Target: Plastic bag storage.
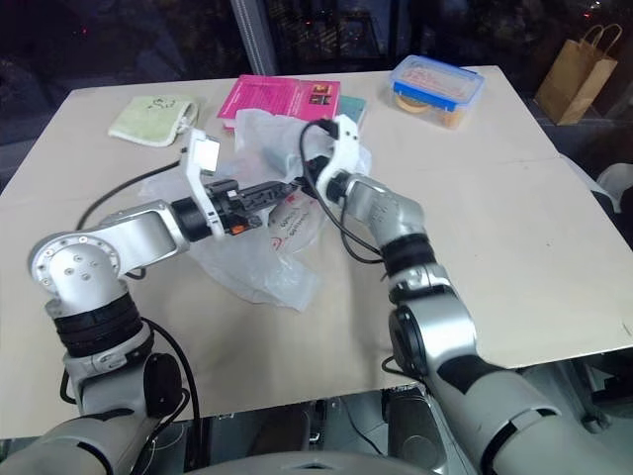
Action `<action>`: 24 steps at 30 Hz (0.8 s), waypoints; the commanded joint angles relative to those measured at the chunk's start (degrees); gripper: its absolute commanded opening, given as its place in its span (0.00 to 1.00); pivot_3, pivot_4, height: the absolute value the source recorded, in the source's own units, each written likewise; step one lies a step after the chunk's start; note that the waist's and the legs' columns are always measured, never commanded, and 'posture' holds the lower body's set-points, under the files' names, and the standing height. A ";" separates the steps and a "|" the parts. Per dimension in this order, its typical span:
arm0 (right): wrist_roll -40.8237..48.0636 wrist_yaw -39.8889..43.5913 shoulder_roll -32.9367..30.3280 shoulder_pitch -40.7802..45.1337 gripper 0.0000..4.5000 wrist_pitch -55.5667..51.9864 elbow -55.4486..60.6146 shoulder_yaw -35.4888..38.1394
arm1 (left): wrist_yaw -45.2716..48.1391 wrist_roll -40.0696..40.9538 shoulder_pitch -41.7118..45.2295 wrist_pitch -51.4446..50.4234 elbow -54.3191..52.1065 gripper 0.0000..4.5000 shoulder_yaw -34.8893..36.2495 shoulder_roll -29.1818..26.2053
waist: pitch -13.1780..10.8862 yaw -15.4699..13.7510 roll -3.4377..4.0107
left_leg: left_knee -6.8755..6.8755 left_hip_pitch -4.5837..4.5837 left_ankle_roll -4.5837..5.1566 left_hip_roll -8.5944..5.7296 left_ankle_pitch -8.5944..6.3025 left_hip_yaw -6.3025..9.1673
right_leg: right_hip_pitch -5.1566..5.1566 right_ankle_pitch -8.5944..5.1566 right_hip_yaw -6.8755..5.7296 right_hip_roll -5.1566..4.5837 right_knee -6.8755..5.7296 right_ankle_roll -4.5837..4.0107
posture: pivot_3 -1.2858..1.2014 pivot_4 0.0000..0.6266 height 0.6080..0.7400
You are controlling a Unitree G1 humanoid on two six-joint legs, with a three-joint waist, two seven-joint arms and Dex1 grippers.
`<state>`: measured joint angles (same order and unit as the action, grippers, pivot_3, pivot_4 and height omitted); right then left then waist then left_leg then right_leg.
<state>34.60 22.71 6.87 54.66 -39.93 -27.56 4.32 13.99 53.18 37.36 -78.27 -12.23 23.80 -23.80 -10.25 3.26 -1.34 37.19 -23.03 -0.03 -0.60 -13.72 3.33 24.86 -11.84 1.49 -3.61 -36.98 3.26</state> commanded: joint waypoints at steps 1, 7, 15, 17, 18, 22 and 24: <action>-1.46 0.53 -3.17 -7.13 0.99 -7.80 18.34 -8.41 | 0.58 -0.40 3.56 5.80 3.40 0.00 3.35 -1.17 | 0.01 0.01 -0.01 | 0.02 0.00 0.00 0.00 0.00 0.00 | 0.01 0.00 0.00 0.01 -0.04 0.00 | 0.52 0.24 1.00; -7.32 0.06 -14.05 -15.83 0.99 -10.02 40.20 -17.32 | 2.58 -1.55 5.89 8.71 9.97 0.00 2.69 -2.86 | 0.01 -0.13 -0.01 | 0.04 0.05 0.00 -0.01 0.00 -0.02 | -0.01 0.00 -0.01 0.01 -0.07 0.01 | 0.52 0.24 1.00; -15.77 -8.39 -14.43 -12.28 0.99 -6.42 37.07 -13.72 | 5.57 -1.69 5.65 9.51 9.15 0.00 -0.92 -4.62 | 0.01 -0.49 -0.03 | 0.11 0.12 0.07 -0.01 -0.03 -0.08 | -0.09 0.00 -0.05 0.02 -0.17 0.01 | 0.52 0.24 1.00; -16.90 -8.40 -13.41 -9.08 0.99 -4.14 30.66 -12.65 | 5.44 -1.66 5.45 9.62 8.40 0.00 -1.27 -4.59 | 0.01 -0.61 -0.03 | 0.11 0.13 0.07 -0.01 -0.03 -0.09 | -0.09 0.00 -0.04 0.02 -0.17 0.01 | 0.52 0.24 1.00; -17.14 -8.10 -12.82 -7.38 0.99 -2.74 27.39 -11.97 | 5.32 -1.53 5.34 9.58 7.98 0.00 -1.33 -4.65 | 0.01 -0.57 -0.03 | 0.11 0.13 0.07 -0.01 -0.03 -0.10 | -0.09 0.00 -0.04 0.02 -0.17 0.01 | 0.52 0.24 1.00; -19.04 -6.79 -11.87 -2.80 0.99 3.22 17.12 -10.78 | 5.46 -1.09 4.38 9.27 5.68 0.00 -1.96 -5.08 | 0.01 -0.74 -0.03 | 0.08 0.12 0.05 0.00 -0.02 -0.17 | -0.09 0.00 -0.07 0.03 -0.13 0.00 | 0.52 0.24 1.00; -20.10 -6.25 -12.00 -1.59 0.99 5.68 13.73 -10.66 | 5.77 -1.06 3.73 9.18 4.48 0.00 -2.36 -5.40 | 0.01 -0.75 -0.03 | 0.06 0.10 0.00 0.00 0.01 -0.24 | -0.09 0.00 -0.04 0.01 -0.06 0.00 | 0.52 0.24 1.00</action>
<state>15.52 15.78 -5.17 51.54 -37.32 -12.81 -7.74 18.83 51.33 41.13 -69.69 -4.89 21.65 -28.08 -10.24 2.51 -1.37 37.25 -22.95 -0.04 -0.60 -13.71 3.06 24.76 -11.84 1.47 -3.61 -37.00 3.26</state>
